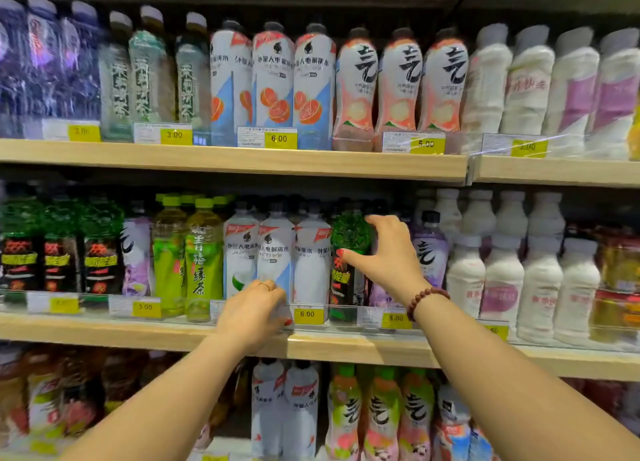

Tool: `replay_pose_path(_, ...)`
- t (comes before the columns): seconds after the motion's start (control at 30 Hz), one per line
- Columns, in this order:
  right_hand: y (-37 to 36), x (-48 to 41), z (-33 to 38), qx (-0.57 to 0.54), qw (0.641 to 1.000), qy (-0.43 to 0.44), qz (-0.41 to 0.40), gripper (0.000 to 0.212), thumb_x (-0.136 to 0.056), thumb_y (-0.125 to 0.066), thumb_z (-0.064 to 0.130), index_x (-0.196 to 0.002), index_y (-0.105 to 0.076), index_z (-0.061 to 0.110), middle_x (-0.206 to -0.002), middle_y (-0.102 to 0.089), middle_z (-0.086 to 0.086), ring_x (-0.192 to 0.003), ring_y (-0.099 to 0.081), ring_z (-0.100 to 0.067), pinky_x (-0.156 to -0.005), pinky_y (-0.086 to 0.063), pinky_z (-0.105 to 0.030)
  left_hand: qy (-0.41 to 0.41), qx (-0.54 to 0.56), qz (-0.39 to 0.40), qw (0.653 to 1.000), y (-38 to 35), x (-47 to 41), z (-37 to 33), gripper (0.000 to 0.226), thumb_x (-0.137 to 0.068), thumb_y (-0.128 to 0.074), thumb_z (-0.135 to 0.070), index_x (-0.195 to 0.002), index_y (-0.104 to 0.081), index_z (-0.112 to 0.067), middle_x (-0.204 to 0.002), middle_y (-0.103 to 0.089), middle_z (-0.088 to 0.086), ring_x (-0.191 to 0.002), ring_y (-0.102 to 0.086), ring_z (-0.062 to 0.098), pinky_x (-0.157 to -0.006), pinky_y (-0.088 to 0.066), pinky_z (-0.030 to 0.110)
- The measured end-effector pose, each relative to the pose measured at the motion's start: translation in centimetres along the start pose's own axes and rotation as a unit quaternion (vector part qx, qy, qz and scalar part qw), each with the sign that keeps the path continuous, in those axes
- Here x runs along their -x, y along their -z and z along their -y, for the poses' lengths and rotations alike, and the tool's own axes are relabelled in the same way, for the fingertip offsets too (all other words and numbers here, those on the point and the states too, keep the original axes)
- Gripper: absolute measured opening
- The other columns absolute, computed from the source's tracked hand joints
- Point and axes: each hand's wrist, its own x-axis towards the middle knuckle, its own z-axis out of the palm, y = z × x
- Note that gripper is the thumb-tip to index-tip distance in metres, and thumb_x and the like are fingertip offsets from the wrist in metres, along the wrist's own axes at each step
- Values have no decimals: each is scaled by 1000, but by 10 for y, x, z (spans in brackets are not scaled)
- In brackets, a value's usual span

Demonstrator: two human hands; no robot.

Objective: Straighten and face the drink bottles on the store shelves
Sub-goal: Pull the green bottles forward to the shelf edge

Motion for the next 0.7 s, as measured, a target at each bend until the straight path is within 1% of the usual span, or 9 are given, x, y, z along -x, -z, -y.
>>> replay_pose_path(0.07, -5, -9, -1, -13, 1000, -20, -4, 82, -75, -75, 49, -140, -40, 13, -135, -41, -7, -131, -33, -24, -105, -36, -39, 11, 16, -29, 999, -3, -1, 0, 25, -88, -60, -38, -109, -58, -25, -110, -56, -7, -103, -51, 16, -76, -46, 29)
replay_pose_path(0.17, -14, -21, -1, -22, 998, -59, 23, 91, -73, -76, 50, -143, -35, 9, -139, -38, -12, -133, -34, -29, -107, -35, -39, 22, 36, -69, 997, -11, -3, 0, 18, -87, -63, -37, -101, -61, -26, -98, -55, -10, -100, -51, 13, -69, -38, 24)
replay_pose_path(0.23, -21, -28, -2, 5, 998, -65, 15, 92, -70, -77, 54, -140, -39, 9, -138, -42, -14, -131, -36, -31, -105, -36, -40, 21, 55, -83, 995, -14, -4, 1, 15, -85, -66, -36, -94, -61, -26, -91, -52, -11, -95, -50, 13, -67, -32, 24)
replay_pose_path(0.33, -30, -32, 1, 61, 996, -60, -10, 92, -66, -79, 57, -135, -43, 7, -135, -47, -15, -130, -36, -34, -106, -36, -41, 16, 63, -92, 994, -16, -5, 4, 15, -83, -69, -36, -90, -60, -25, -87, -49, -11, -91, -49, 13, -65, -30, 23)
replay_pose_path(0.43, -35, -33, 2, 73, 995, -63, -38, 88, -66, -81, 50, -133, -44, 5, -132, -50, -15, -129, -37, -35, -105, -36, -42, 13, 69, -97, 993, -18, -5, 5, 15, -82, -70, -34, -90, -61, -24, -87, -49, -11, -91, -49, 13, -64, -30, 23)
replay_pose_path(0.53, -34, -27, 1, 55, 995, -49, -62, 80, -67, -82, 45, -129, -46, 9, -125, -50, -13, -123, -40, -33, -98, -41, -41, 13, 74, -104, 992, -19, -4, 5, 15, -82, -71, -32, -90, -61, -23, -88, -50, -9, -91, -49, 14, -64, -32, 24)
replay_pose_path(0.63, -36, -15, 3, 15, 996, 4, -82, 72, -66, -80, 42, -123, -44, 18, -111, -49, -8, -109, -46, -29, -81, -42, -36, 15, 73, -107, 991, -21, -4, 6, 14, -83, -69, -31, -92, -62, -22, -87, -48, -10, -92, -49, 15, -64, -33, 24)
replay_pose_path(0.7, -39, -4, 3, -16, 997, 18, -74, 74, -69, -78, 42, -129, -38, 26, -110, -53, -6, -103, -52, -28, -78, -45, -35, 16, 77, -107, 991, -21, -4, 5, 14, -83, -69, -31, -92, -62, -21, -87, -48, -9, -93, -49, 15, -65, -36, 25)
